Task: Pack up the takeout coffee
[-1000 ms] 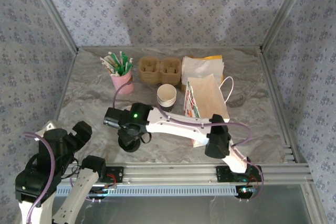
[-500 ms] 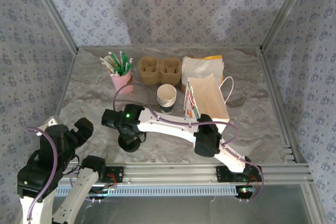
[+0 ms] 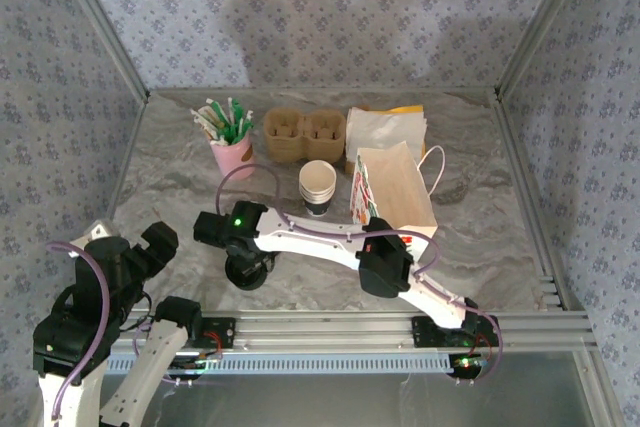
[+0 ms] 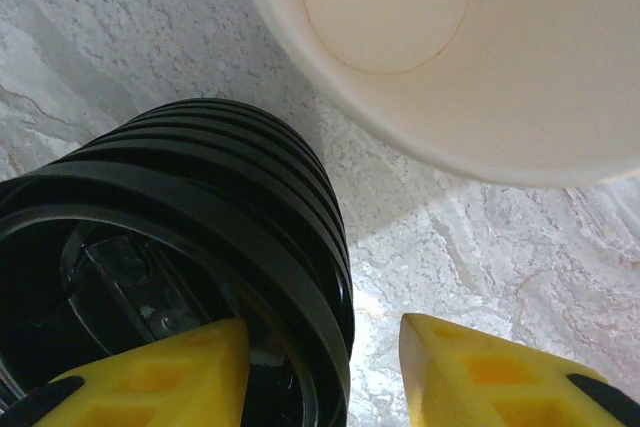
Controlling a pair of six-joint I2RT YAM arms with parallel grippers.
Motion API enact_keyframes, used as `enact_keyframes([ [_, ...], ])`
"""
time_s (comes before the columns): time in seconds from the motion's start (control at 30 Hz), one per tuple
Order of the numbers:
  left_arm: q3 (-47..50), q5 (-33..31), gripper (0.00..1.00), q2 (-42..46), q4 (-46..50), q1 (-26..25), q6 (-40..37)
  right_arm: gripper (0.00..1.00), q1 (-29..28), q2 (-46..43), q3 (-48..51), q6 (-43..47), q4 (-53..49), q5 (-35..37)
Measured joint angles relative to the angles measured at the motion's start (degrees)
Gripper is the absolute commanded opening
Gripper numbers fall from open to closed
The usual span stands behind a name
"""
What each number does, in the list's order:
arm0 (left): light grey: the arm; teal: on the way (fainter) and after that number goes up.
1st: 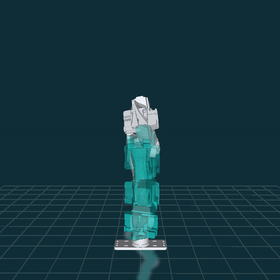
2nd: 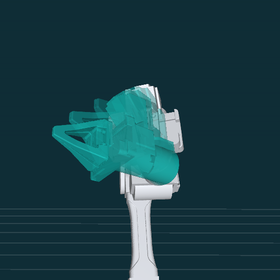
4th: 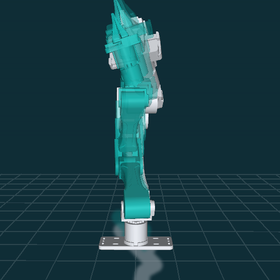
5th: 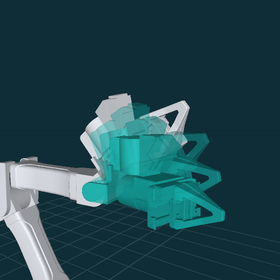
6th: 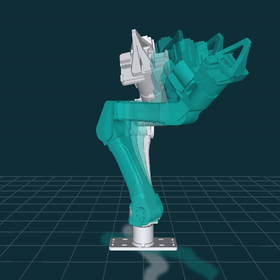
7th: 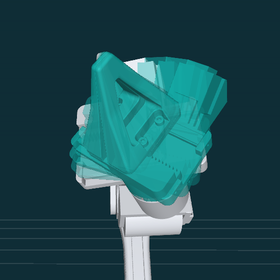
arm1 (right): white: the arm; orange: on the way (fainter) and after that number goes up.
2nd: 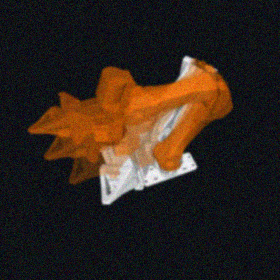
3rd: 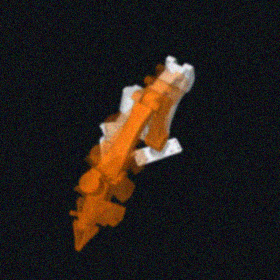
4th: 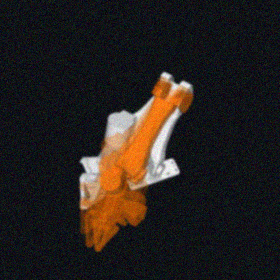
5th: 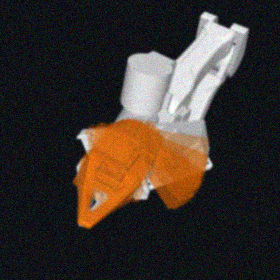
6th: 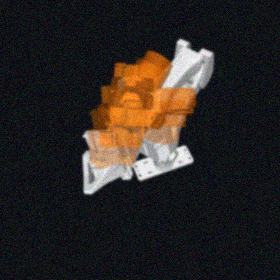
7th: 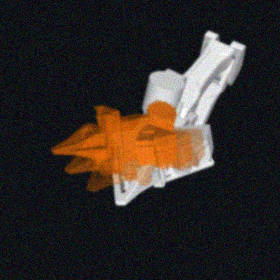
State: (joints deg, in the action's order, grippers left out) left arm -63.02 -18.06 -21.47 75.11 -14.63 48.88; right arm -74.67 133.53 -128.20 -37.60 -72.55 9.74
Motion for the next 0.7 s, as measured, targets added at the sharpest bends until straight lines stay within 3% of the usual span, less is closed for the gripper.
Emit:
enact_keyframes([
  [0.7, 0.0, 0.0, 0.97, 0.0, -0.3, 0.0, -0.9, 0.26, 0.0, 0.4, -3.2, 0.1, -1.2, -0.1],
])
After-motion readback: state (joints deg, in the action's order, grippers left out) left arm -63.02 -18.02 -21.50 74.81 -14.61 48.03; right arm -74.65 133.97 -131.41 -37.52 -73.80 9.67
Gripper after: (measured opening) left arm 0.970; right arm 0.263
